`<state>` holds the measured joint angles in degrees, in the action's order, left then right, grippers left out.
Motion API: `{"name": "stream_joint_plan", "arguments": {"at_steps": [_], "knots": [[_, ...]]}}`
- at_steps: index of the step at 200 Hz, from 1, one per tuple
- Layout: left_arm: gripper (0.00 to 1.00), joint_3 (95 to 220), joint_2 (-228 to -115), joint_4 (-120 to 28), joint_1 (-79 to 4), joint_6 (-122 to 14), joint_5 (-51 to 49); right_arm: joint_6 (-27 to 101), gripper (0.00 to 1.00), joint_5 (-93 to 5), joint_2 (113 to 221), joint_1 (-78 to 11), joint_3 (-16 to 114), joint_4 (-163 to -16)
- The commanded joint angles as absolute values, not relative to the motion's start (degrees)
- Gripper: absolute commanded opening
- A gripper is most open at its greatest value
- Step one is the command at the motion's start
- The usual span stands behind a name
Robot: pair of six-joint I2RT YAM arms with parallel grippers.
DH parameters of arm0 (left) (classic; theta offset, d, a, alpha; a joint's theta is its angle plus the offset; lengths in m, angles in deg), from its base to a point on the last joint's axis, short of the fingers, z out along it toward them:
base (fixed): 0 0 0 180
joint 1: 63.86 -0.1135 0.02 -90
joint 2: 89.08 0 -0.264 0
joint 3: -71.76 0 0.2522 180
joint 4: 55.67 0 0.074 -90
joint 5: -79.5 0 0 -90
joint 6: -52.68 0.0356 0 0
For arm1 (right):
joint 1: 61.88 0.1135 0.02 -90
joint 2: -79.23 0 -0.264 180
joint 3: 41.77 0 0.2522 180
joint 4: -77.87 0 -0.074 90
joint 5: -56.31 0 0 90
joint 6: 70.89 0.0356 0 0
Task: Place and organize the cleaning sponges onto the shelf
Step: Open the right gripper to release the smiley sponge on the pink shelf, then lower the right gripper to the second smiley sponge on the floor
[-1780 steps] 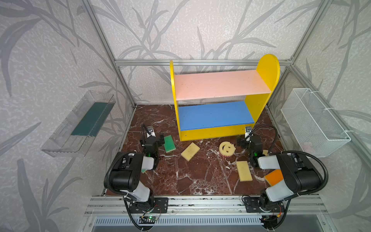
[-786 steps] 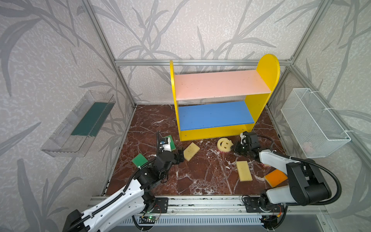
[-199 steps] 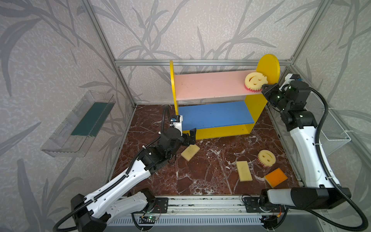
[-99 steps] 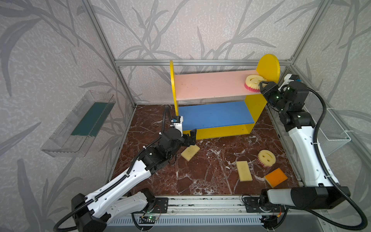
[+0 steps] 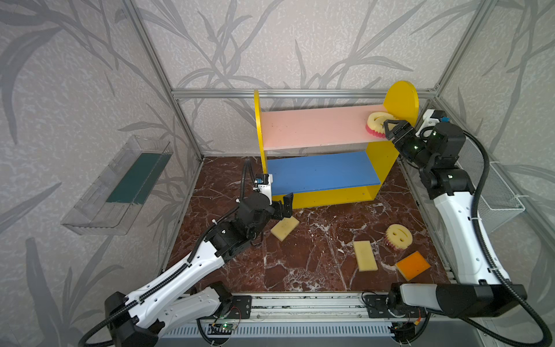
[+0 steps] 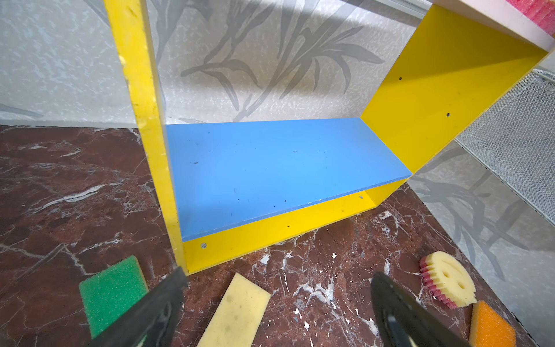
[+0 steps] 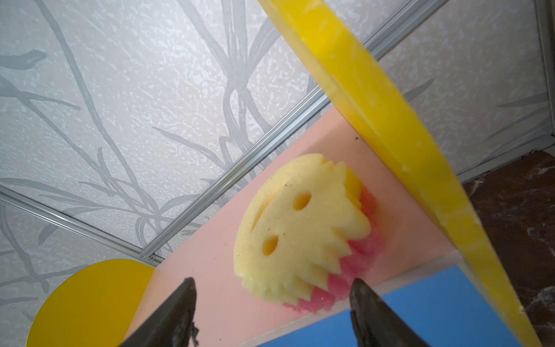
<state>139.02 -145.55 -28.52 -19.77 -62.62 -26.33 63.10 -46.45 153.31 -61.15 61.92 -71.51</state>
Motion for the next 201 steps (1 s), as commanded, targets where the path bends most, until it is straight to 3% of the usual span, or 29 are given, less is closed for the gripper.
{"name": "stream_joint_plan", "arguments": {"at_steps": [1, 65, 98, 141, 201], "knots": [[0.99, 137.54, -143.79, -26.81, -19.7, -63.28, -27.2, 61.23, 0.79, -48.22, 147.3, -61.31, 57.95, -69.18], [0.99, 135.15, -140.1, -21.26, -19.71, -66.81, -24.95, 57.2, 0.78, -47.31, 129.91, -61.27, 42.29, -58.38], [0.99, 131.94, -138.37, -20.11, -19.7, -70.21, -21.9, 55.1, 0.6, -42.52, 121.59, -61.34, 27.51, -53.5], [0.99, 125.64, -135.94, -22.42, -19.74, -72.75, -17.75, 55.18, 0.59, -36.62, 122.41, -62.04, 12.99, -54.11], [0.99, 114.3, -139.36, -35.02, -19.35, -77.44, -14.85, 52.05, 0.6, -29.1, 134.04, -65.07, 11.47, -55.16]]}}
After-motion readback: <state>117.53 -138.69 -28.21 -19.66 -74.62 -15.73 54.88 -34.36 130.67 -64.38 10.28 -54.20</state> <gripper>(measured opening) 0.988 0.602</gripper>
